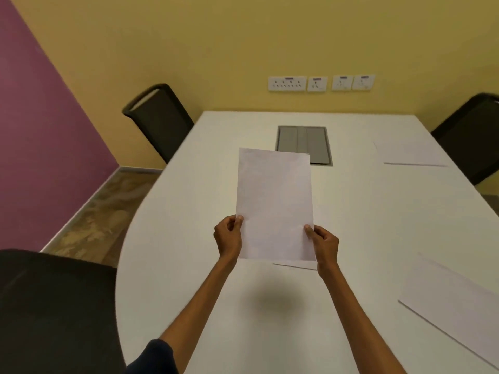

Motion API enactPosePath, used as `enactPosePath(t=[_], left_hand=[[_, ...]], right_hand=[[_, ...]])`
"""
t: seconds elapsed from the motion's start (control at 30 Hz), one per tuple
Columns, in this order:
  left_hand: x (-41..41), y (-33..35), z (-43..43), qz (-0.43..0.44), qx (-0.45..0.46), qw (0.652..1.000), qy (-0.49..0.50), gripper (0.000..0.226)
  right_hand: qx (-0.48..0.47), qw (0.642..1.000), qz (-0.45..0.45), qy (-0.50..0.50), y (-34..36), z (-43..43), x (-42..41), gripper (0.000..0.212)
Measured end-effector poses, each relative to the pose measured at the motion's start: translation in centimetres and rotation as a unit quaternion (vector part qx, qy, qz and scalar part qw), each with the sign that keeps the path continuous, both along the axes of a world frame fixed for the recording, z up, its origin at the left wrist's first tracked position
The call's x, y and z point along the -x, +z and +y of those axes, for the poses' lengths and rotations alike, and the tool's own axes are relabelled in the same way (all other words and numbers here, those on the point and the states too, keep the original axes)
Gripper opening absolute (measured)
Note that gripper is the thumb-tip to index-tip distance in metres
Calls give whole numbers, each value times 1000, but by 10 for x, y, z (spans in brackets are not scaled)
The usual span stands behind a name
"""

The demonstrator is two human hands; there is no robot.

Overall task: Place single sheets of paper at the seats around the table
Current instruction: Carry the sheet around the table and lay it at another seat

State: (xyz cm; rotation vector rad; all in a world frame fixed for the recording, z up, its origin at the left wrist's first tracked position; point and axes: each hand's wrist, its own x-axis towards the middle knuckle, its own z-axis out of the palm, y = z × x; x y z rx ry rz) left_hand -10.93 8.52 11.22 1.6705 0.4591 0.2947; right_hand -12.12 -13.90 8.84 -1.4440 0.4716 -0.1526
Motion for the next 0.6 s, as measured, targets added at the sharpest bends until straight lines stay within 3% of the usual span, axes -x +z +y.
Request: enactPosePath(t=[0.27,0.6], left_hand=[[66,48,76,-44,4,995,84,16],[178,91,170,-100,-11,983,154,20]], right_hand=[[38,991,-65,108,48,75,29,21],[29,976,-126,173,79,181,100,19]])
